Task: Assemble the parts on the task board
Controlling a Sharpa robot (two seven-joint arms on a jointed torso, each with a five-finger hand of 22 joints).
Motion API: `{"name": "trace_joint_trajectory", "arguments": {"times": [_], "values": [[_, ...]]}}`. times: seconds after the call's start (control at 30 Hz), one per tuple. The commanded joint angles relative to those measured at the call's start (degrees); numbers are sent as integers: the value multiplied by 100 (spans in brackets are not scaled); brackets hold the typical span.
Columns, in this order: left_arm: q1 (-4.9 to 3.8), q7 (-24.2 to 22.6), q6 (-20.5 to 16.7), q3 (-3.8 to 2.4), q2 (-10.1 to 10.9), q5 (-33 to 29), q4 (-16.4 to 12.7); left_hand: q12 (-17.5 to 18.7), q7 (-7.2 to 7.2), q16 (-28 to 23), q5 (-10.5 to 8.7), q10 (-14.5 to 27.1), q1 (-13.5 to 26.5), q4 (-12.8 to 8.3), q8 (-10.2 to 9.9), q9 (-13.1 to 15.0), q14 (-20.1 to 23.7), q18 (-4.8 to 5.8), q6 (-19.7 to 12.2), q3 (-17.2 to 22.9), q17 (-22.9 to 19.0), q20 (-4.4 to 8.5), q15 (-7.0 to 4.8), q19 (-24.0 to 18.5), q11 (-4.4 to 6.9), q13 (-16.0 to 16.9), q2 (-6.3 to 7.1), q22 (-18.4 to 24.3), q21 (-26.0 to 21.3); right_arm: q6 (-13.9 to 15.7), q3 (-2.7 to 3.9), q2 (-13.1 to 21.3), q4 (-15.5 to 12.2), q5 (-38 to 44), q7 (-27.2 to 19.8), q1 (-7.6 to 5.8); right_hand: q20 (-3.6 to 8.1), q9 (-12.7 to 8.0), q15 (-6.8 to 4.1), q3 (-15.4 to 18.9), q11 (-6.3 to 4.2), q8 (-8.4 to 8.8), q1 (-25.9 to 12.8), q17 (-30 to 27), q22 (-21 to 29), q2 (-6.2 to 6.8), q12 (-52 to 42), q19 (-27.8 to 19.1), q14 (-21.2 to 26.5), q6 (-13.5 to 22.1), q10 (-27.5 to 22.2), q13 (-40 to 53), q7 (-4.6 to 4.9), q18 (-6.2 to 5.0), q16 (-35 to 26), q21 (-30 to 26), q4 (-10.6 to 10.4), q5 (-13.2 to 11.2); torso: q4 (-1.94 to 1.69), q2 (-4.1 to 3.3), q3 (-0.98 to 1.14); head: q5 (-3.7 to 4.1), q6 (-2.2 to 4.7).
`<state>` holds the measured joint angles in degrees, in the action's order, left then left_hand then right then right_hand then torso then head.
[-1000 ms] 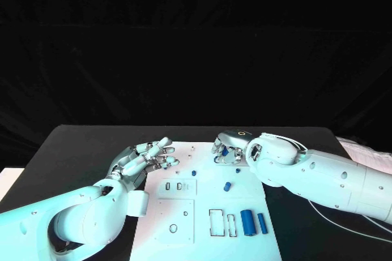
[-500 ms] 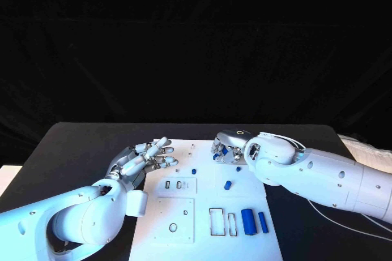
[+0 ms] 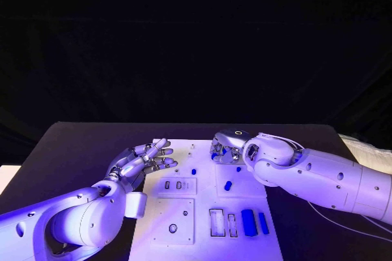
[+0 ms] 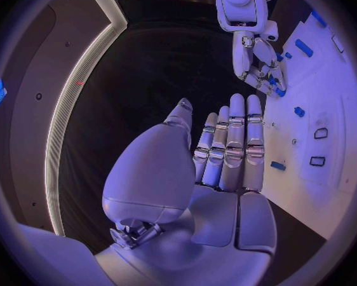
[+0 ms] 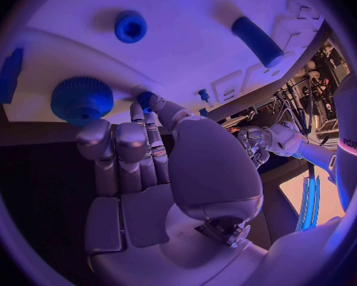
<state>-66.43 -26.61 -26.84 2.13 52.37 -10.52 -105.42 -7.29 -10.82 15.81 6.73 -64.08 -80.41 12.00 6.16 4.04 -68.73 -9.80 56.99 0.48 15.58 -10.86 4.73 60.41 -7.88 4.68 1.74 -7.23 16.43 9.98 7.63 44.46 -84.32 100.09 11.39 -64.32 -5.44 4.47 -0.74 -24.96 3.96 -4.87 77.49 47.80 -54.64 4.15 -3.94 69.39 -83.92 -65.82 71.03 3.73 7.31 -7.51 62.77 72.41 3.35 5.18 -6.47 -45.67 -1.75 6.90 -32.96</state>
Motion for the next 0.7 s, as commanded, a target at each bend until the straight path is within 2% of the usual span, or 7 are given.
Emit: {"name": "trace_joint_trajectory", "arguments": {"times": [0.03,0.33,0.57,0.7], "values": [[-8,10,141,-5,-6,-8,-2,29,-43,36,-11,41,38,-3,-18,-9,39,-64,3,-35,4,-13,-3,39,-6,-5,-4,6,11,-56,-23,-8,2,153,91,30,32,28,-45,-101,-53,-41,149,31,-47,-131,-30,33,-86,-93,139,29,-6,61,45,50,2,-86,-12,-20,-7,7,0],[-8,22,156,-5,-2,-8,-4,34,-47,38,-7,51,34,-6,-25,-9,53,-63,-2,-37,16,-15,1,38,-10,-7,-27,9,8,134,-23,-34,-26,212,195,30,43,40,-49,-186,-56,-42,179,58,-96,-168,-10,39,-79,-126,176,25,-1,69,86,90,1,-140,-24,-39,-13,12,11],[-8,42,180,-5,-1,-10,-9,36,-47,43,5,55,15,-20,-29,-7,66,-63,-2,-34,32,-16,2,37,-11,-7,-55,11,4,722,-2,-110,-76,230,273,32,42,45,-40,-247,-42,-23,183,113,-214,-121,18,91,-82,-126,171,15,19,90,147,167,14,-58,-36,-50,-10,6,35],[-8,52,188,-5,-1,-10,-7,37,-48,46,15,57,1,-30,-32,-7,73,-63,-1,-31,41,-17,2,36,-11,-7,-69,12,1,958,15,-180,-58,244,350,33,41,47,-39,-256,-41,-20,181,123,-236,-108,21,101,-82,-127,171,14,22,93,158,182,16,-43,-39,-52,-17,-6,40]]}}
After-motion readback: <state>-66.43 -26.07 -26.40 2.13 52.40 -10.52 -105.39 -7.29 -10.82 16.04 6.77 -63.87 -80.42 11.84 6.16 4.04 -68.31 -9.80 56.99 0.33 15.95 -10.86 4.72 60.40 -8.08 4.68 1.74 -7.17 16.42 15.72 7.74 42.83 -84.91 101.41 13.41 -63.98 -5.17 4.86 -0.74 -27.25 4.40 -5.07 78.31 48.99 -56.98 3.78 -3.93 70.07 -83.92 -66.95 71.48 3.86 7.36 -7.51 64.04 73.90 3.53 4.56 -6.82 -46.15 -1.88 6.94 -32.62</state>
